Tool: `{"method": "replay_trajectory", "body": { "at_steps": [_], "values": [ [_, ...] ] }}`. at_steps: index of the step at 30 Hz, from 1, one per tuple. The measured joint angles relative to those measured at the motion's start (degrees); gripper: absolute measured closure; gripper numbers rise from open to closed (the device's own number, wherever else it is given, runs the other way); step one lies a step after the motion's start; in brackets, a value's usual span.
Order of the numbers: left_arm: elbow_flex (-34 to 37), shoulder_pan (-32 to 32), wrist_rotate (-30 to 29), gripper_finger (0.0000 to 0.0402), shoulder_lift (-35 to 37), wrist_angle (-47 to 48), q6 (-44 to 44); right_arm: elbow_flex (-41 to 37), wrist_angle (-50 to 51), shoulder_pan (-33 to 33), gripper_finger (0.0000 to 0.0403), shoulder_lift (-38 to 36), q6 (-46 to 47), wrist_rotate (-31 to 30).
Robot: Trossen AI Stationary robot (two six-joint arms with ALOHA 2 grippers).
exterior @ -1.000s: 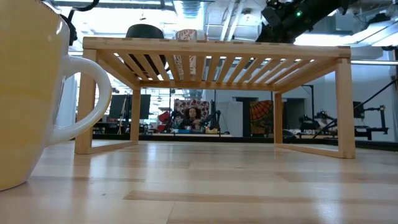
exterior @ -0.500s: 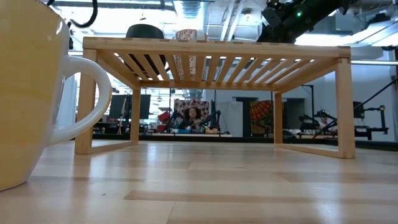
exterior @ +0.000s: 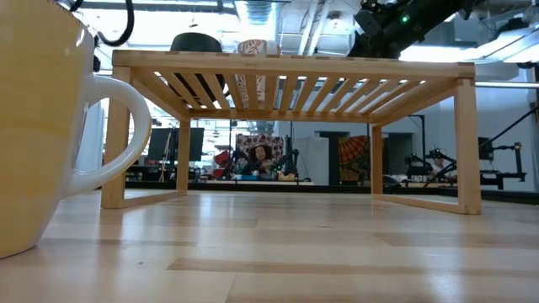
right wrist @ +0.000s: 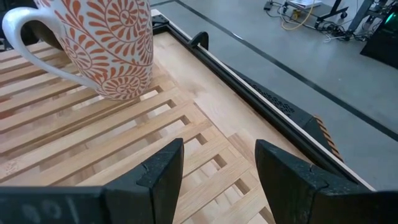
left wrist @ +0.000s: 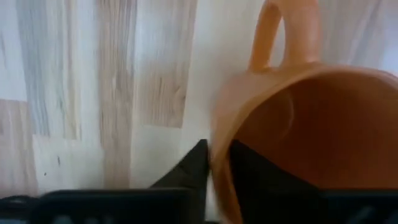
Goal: Place coffee mugs
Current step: Put the orange mug on the shelf
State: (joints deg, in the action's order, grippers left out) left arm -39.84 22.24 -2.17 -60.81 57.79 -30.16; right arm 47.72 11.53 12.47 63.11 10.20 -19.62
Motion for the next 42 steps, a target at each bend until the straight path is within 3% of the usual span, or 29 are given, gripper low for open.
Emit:
{"method": "replay_trajectory", "body": {
  "at_steps": [2, 11, 17, 22, 28, 32, 42],
  "values": [
    [-2.5, 0.0, 0.0, 0.0388, 0.2, 2.4, 0.5, 0.0, 0.0, 0.0, 0.0177, 0.0, 0.1, 0.0],
    [-23.1, 0.0, -0.2, 0.0395, 0.5, 17.3, -0.9, 0.0, 0.3, 0.0, 0.0177, 0.0, 0.5, 0.2],
    [-39.2, -0.1, -6.9, 0.0397, -0.3, 16.6, -0.6, 0.0, 0.4, 0.0, 0.0177, 0.0, 0.5, 0.2],
    [-48.8, -2.9, -10.8, 0.0397, -5.5, 12.5, 4.6, 0.0, 0.4, 0.0, 0.0177, 0.0, 0.5, 0.2],
    [-56.6, -9.7, -10.0, 0.0397, -17.4, 13.1, 11.4, 0.0, 0.4, 0.0, 0.0177, 0.0, 1.8, 0.2],
    [-61.2, -14.7, -7.1, 0.0394, -24.2, 21.6, 16.6, 0.0, 0.4, 0.0, 0.0177, 0.0, 1.8, 0.2],
    [-63.2, -23.6, -5.7, 0.0392, -28.6, 26.2, 24.5, 0.0, 0.4, 0.0, 0.0177, 0.0, 1.8, 0.2]
  ]
}}
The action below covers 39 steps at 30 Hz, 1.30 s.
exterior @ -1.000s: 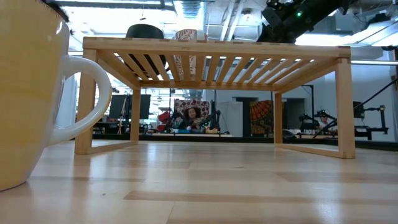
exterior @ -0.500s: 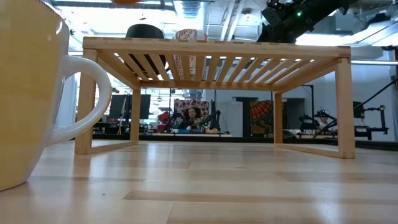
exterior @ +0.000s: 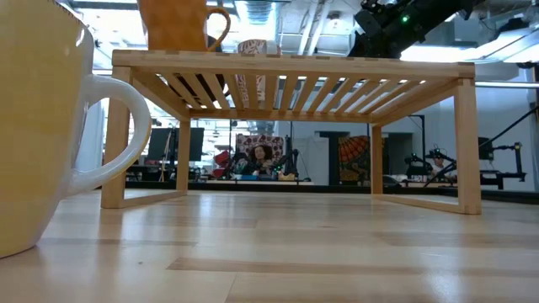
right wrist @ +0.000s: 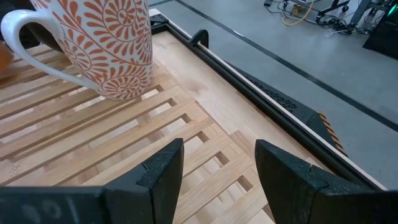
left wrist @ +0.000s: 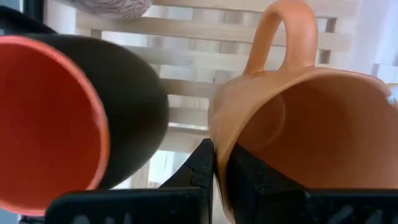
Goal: Place coffee mugs
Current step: Put the orange mug on the shelf, then put the yellow mug on the shelf
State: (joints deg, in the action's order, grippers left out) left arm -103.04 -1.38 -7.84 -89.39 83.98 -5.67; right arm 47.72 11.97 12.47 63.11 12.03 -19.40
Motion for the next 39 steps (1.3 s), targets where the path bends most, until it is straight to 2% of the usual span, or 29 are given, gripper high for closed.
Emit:
{"method": "replay_trajectory", "body": {
  "at_steps": [11, 20, 39],
  "values": [
    [0.0, -2.6, 3.6, 0.039, -0.6, 0.2, 4.1, 0.0, 0.1, 0.0, 0.0177, 0.0, -0.5, 0.0],
    [0.0, -2.6, 3.5, 0.0388, -0.7, -0.6, 6.1, 0.0, 0.1, 0.0, 0.0177, 0.0, -0.5, 0.0],
    [0.0, -2.6, 1.0, 0.03, -0.6, -2.6, 10.0, 0.0, 0.2, 0.0, 0.0177, 0.0, -0.5, 0.0]
  ]
}}
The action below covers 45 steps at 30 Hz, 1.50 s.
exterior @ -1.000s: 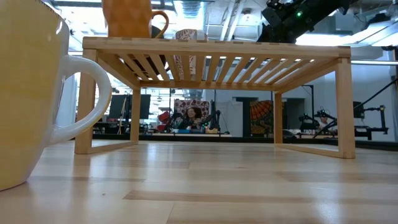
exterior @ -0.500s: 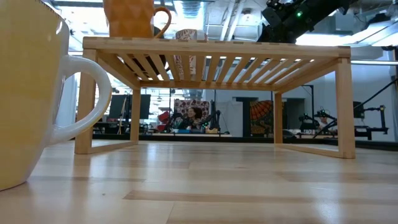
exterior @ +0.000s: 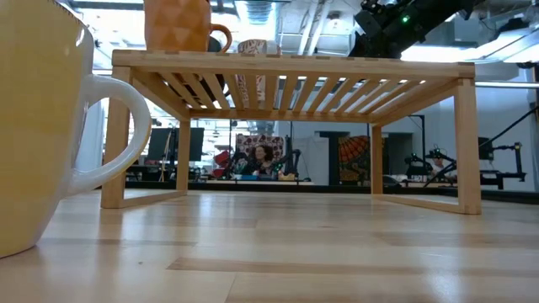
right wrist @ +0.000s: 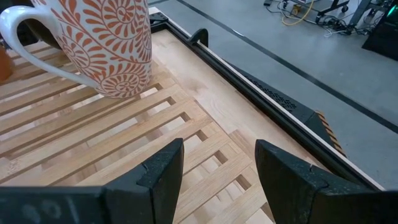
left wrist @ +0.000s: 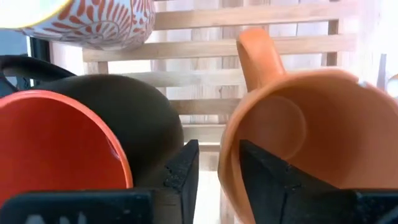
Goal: Place coffee mugs
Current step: Put the yellow mug on the shelf
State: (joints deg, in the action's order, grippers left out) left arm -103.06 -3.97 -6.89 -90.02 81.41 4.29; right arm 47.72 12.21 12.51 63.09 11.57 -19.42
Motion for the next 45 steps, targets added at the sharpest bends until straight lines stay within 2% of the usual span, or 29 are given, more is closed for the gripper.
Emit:
{"method": "replay_trajectory", "body": {
  "at_steps": [11, 13, 15, 19, 26, 29, 32, 37, 45],
  "values": [
    [-9.8, 0.0, -3.9, 0.0273, 0.4, 3.7, 0.7, 0.0, 0.0, 0.0, 0.0177, 0.0, 0.0, 0.0],
    [-10.3, 0.0, -3.9, 0.0272, 1.6, 3.5, -0.2, 0.0, 0.0, 0.0, 0.0177, 0.0, 0.0, 0.0],
    [-8.4, 0.0, -2.8, 0.0273, 4.9, -0.5, -0.6, 0.0, 0.1, 0.0, 0.0177, 0.0, 0.0, 0.0],
    [2.9, 0.8, -0.9, 0.0279, 15.5, -16.0, 0.7, 0.0, 0.7, 0.0, 0.0177, 0.0, 0.0, 0.0],
    [35.7, 2.5, -0.8, 0.0289, 38.8, -46.8, 2.5, 0.0, 0.9, 0.0, 0.0177, 0.0, 0.0, 0.0],
    [46.9, 3.1, -0.7, 0.0289, 46.1, -57.4, 3.7, 0.0, 0.9, 0.0, 0.0177, 0.0, 0.0, 0.0],
    [55.2, 3.7, -0.9, 0.0289, 51.7, -64.7, 4.9, 0.0, 0.8, 0.0, 0.0177, 0.0, 0.0, 0.0],
    [62.3, 3.7, -0.9, 0.0289, 56.9, -71.7, 6.5, 0.0, 0.9, 0.0, 0.0177, 0.0, 0.0, 0.0],
    [62.9, 3.7, -0.9, 0.029, 58.4, -72.0, 6.5, 0.0, 0.5, 0.0, 0.0177, 0.0, 0.0, 0.0]
  ]
}}
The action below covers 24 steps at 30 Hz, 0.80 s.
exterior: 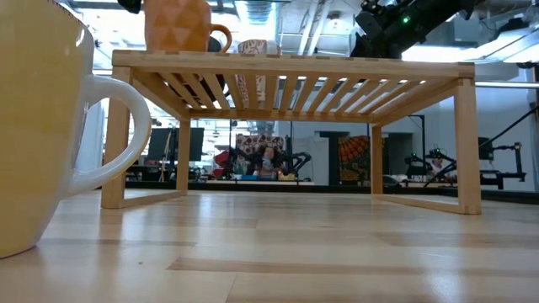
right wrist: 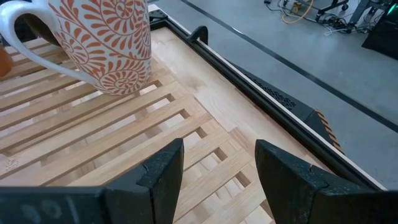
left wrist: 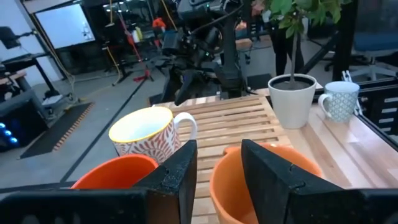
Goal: Place coffee mugs
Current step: Put the yellow mug on the shelf
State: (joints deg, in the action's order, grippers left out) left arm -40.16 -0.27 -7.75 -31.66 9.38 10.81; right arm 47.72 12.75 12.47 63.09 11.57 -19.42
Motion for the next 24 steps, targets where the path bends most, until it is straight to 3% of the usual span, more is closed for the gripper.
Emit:
{"method": "replay_trajectory", "body": {
  "at_steps": [4, 10, 14, 24],
  "values": [
    [0.0, 0.0, 0.0, 0.029, 0.0, 0.4, 0.0, 0.0, -1.0, -0.6, 0.0177, 0.0, 0.0, 0.7],
    [0.0, 0.0, 0.1, 0.029, 0.0, 0.6, -4.6, 0.0, -10.0, -5.1, 0.0177, 0.0, 0.0, 12.1],
    [0.0, 0.0, 2.3, 0.029, -0.1, 0.6, -6.4, 0.2, -18.5, -10.7, 0.0177, 2.5, 0.4, 14.8],
    [0.0, 0.0, 2.6, 0.029, 0.0, 0.0, -5.5, 13.2, -18.6, -22.8, 0.0177, 19.4, -1.4, 15.1]
  ]
}}
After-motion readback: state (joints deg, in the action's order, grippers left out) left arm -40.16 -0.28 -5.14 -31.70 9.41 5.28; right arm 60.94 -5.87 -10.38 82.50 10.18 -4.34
